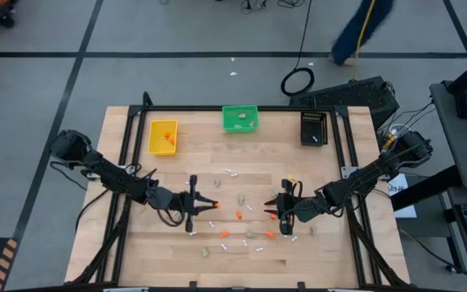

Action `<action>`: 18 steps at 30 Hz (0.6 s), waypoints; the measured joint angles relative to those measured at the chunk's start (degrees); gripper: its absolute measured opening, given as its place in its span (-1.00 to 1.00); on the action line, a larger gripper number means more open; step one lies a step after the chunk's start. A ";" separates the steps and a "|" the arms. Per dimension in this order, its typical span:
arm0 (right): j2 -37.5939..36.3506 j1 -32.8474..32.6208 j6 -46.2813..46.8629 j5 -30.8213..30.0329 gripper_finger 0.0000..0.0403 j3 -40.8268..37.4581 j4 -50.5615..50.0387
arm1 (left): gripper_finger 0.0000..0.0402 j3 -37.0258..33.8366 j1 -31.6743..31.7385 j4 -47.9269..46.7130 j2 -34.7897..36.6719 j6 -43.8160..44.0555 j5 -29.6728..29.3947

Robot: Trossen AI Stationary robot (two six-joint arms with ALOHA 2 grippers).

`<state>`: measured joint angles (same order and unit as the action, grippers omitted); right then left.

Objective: Sort Halloween decoration
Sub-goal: Put the orange skeleton toy into the yellow bin

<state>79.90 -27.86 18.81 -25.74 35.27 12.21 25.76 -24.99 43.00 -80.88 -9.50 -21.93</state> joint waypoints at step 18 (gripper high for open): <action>-0.02 0.00 0.00 0.00 -0.56 -0.02 0.02 | -0.83 11.75 7.19 -36.51 7.74 18.37 -0.83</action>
<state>79.88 -27.86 18.81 -25.74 35.24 12.23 37.51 -17.80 6.49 -73.14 8.87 -22.76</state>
